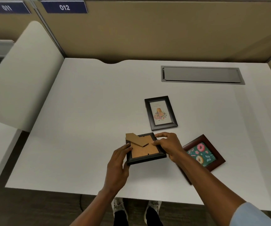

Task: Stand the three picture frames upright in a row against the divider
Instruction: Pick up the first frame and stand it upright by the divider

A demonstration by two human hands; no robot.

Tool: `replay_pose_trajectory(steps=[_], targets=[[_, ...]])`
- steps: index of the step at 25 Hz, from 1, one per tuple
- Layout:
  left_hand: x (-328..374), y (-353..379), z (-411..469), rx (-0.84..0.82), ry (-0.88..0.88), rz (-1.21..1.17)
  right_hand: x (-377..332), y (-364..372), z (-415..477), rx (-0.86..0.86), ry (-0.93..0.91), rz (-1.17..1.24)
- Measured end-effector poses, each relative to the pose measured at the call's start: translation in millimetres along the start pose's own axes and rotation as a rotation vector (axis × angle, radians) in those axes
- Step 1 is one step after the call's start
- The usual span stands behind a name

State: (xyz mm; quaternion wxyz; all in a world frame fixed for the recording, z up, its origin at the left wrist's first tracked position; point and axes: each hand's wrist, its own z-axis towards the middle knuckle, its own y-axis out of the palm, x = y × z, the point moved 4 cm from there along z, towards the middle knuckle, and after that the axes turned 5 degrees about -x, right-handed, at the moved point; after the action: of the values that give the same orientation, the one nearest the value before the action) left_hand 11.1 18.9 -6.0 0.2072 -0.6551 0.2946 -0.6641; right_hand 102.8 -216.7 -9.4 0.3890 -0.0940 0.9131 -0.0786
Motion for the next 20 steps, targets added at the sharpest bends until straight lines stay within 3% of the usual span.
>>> replay_pose_trajectory(steps=[3,5,7,10,12,16,20], targets=[[0.2,-4.8,2.1,0.01,0.053,0.054,-29.0,0.9,0.7,-0.009,-0.204,-0.292],[-3.0,-7.3,2.7,-0.005,0.062,0.072,-48.4,8.9,6.2,-0.146,-0.298,-0.33],[-4.4,-10.0,6.1,-0.004,0.057,0.08,-61.5,23.2,11.7,-0.347,-0.245,-0.358],[-0.3,-15.6,14.0,0.04,0.073,0.075,-70.7,40.5,17.1,-0.476,-0.21,-0.448],[3.0,-22.9,23.2,0.082,0.072,0.073,-74.0,43.5,21.2,-0.513,-0.234,-0.37],[4.1,-36.2,41.4,0.082,0.052,0.05,-71.7,31.8,30.5,-0.548,-0.23,0.09],[1.5,-46.4,56.5,0.091,-0.036,0.021,-51.2,26.4,35.3,-0.61,-0.196,0.309]])
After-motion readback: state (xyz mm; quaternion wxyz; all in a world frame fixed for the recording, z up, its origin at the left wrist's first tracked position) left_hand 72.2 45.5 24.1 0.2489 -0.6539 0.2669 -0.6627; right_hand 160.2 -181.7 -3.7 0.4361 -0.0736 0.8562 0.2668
